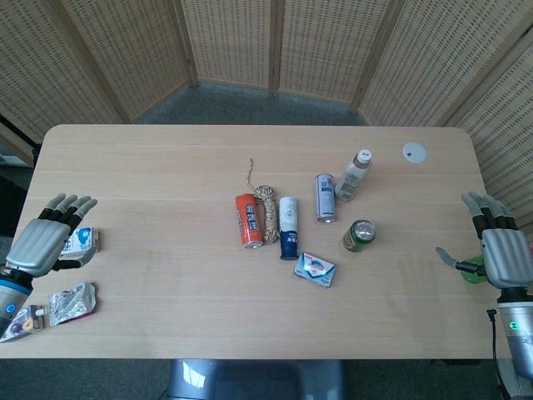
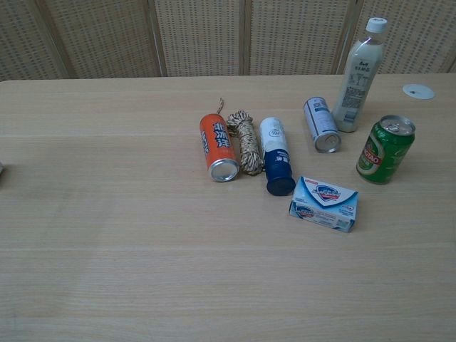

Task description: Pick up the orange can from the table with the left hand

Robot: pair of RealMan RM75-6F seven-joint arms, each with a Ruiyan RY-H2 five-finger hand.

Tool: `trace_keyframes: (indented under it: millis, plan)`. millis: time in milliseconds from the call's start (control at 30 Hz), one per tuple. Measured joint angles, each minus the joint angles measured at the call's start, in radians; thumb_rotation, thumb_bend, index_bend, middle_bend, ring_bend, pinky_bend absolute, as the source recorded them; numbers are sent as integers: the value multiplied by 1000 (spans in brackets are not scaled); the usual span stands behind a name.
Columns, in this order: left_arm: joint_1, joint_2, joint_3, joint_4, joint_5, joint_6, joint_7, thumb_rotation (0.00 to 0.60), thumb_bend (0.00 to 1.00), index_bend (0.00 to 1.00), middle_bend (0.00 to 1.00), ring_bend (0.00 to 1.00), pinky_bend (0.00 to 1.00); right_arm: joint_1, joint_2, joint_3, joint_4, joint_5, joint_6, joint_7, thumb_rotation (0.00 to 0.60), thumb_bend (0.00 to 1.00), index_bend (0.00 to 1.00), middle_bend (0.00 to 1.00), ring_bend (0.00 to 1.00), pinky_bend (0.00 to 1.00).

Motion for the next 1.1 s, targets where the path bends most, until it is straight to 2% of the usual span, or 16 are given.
trace_keyframes:
  millis: [467,633,833,1100]
  plan:
    - [-46,8,-5,-4,25,-44,18,395,409,0,0,0,0,-22,3,-11,-15,-1,25,22,321,245,0,27,0,0]
    - [-106,-5,-12,16,43,-112,48,440,408,0,0,0,0,-31,9,-13,-22,2,33,23,321,246,0,27,0,0]
    - [-221,-60,-22,68,88,-223,126,468,408,0,0,0,0,-47,18,-16,-31,8,47,29,320,246,0,27,0,0]
    - [-381,-203,-43,164,140,-350,206,482,409,0,0,0,0,-70,38,-19,-50,14,70,26,324,244,0,26,0,0]
